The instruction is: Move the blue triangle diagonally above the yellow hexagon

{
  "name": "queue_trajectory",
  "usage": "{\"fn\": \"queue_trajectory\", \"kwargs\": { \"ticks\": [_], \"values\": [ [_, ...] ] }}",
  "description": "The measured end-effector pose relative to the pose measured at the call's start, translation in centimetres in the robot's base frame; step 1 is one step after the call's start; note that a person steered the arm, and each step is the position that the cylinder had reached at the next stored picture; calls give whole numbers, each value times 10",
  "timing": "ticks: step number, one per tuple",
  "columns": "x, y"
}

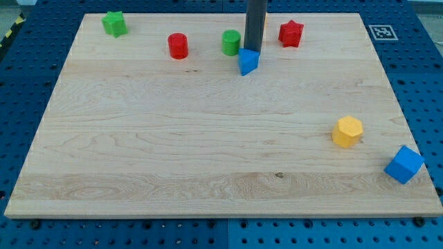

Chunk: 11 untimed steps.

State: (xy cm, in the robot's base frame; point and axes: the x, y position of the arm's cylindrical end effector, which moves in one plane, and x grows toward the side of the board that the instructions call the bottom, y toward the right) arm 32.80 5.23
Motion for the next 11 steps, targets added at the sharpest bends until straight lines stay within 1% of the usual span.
{"fn": "queue_trajectory", "kwargs": {
  "ticks": [1,2,3,4,5,6,7,8,9,10,11],
  "values": [
    [33,0],
    [30,-1],
    [5,-15],
    [7,-32],
    [35,-31],
    [61,-9],
    [52,-17],
    [34,-46],
    [44,-58],
    [79,-31],
    [95,28]
  ]
}}
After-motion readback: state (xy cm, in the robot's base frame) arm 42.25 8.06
